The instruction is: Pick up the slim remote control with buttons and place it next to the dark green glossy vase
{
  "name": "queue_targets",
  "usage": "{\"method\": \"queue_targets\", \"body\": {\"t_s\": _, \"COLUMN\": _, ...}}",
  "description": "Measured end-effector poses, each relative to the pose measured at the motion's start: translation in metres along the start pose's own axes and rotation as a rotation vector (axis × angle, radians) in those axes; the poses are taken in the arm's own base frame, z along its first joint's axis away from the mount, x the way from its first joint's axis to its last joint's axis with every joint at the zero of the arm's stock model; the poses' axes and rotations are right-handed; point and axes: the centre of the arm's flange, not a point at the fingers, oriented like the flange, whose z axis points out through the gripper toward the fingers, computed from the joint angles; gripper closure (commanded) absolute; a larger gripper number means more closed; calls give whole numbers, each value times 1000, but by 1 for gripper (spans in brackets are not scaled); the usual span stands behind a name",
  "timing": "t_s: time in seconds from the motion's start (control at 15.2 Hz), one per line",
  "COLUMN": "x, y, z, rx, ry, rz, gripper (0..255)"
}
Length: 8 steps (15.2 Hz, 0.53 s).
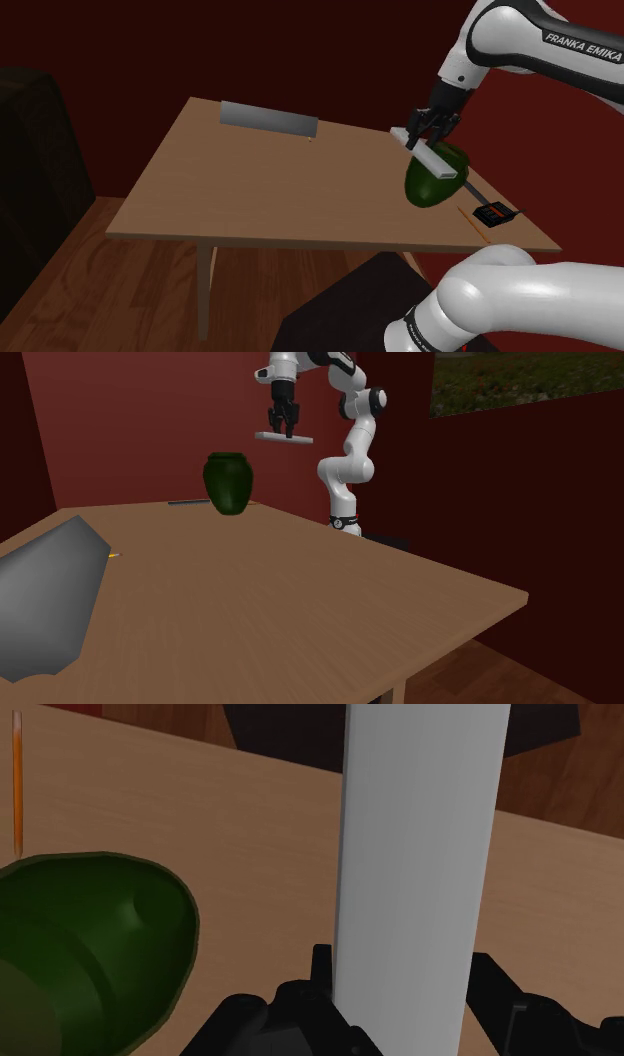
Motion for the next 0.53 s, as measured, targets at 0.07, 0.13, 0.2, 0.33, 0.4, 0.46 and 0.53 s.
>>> {"method": "queue_targets", "body": {"t_s": 0.07, "x": -1, "y": 0, "z": 6, "rx": 0, "ry": 0, "rz": 0, "gripper": 255}}
{"method": "queue_targets", "body": {"t_s": 0.13, "x": -1, "y": -1, "z": 10, "rx": 0, "ry": 0, "rz": 0, "gripper": 255}}
{"method": "queue_targets", "body": {"t_s": 0.2, "x": -1, "y": 0, "z": 15, "rx": 0, "ry": 0, "rz": 0, "gripper": 255}}
{"method": "queue_targets", "body": {"t_s": 0.33, "x": -2, "y": 0, "z": 26, "rx": 0, "ry": 0, "rz": 0, "gripper": 255}}
{"method": "queue_targets", "body": {"t_s": 0.4, "x": -2, "y": 0, "z": 31, "rx": 0, "ry": 0, "rz": 0, "gripper": 255}}
{"method": "queue_targets", "body": {"t_s": 0.46, "x": -2, "y": -1, "z": 37, "rx": 0, "ry": 0, "rz": 0, "gripper": 255}}
{"method": "queue_targets", "body": {"t_s": 0.53, "x": -3, "y": -1, "z": 42, "rx": 0, "ry": 0, "rz": 0, "gripper": 255}}
